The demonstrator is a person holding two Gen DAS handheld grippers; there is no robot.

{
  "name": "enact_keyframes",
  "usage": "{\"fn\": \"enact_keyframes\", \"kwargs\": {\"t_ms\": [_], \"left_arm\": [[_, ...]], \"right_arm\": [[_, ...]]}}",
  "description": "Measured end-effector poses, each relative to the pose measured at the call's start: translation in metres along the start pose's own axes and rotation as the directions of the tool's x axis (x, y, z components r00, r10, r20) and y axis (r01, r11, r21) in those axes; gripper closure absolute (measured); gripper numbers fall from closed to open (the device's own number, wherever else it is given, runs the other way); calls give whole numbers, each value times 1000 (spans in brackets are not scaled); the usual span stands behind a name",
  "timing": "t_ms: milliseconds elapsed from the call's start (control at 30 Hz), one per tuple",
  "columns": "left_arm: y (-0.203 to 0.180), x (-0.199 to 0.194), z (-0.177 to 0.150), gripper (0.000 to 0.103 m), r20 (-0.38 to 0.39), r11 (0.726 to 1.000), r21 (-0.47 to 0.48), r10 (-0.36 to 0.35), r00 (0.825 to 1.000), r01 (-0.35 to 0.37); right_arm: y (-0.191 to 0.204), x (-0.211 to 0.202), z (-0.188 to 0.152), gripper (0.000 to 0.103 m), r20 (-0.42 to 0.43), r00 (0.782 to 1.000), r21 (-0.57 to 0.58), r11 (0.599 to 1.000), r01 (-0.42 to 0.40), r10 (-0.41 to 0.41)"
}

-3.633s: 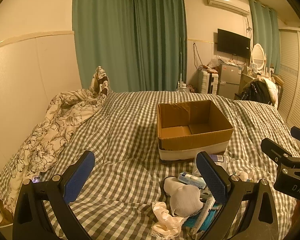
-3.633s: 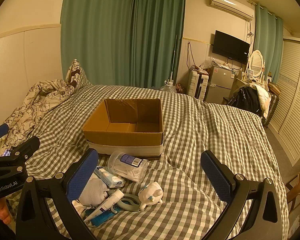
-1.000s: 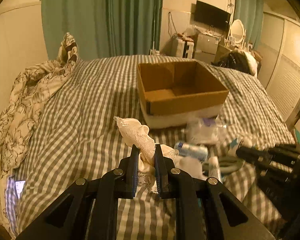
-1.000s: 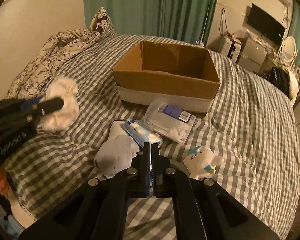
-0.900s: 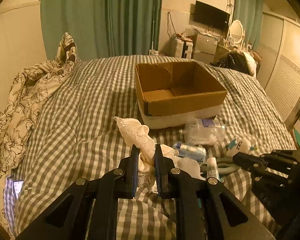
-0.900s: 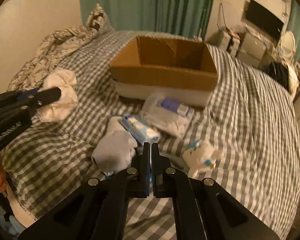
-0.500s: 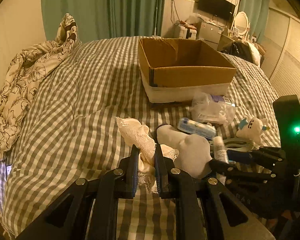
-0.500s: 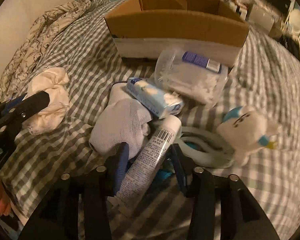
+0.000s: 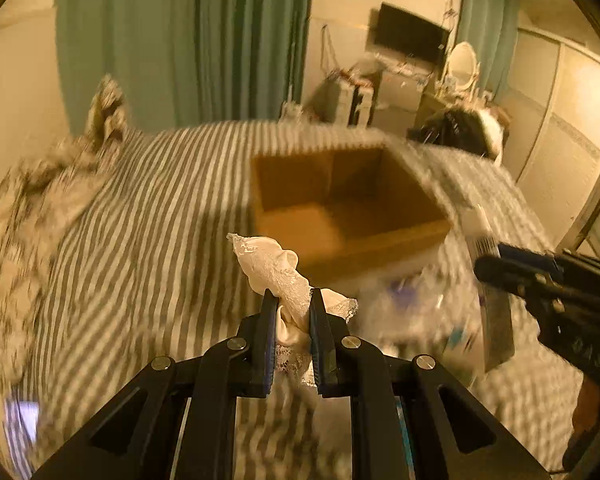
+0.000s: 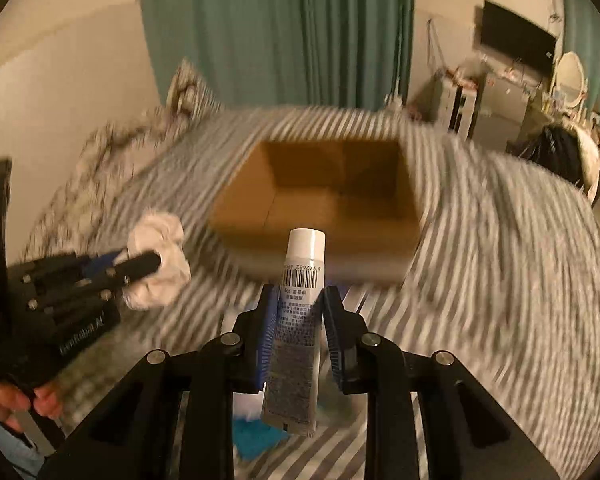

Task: Organize objects
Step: 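Grasp the lace cloth with the left tool while the right tool grasps the white tube, drop both into box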

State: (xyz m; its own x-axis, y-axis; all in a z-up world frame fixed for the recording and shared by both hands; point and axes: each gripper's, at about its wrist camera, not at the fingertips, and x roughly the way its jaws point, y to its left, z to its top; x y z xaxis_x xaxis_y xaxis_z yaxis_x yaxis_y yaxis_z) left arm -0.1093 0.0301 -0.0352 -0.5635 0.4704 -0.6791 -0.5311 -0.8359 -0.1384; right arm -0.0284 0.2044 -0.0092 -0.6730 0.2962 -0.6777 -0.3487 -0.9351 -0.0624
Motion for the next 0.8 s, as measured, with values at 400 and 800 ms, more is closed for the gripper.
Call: {"fn": "enact_keyframes", "kwargs": {"t_ms": [400,800], "left_arm": [[-23,101,83,88,-24,1000,11,-28,999,28],[-26,81,80,22,-3,1000,-8,17,1000,-17]], "right_arm": [[-58,81,91,79,-15,1000,44,999,7,-6],[-78,12,76,40,96,994,60,997,52,-58]]}}
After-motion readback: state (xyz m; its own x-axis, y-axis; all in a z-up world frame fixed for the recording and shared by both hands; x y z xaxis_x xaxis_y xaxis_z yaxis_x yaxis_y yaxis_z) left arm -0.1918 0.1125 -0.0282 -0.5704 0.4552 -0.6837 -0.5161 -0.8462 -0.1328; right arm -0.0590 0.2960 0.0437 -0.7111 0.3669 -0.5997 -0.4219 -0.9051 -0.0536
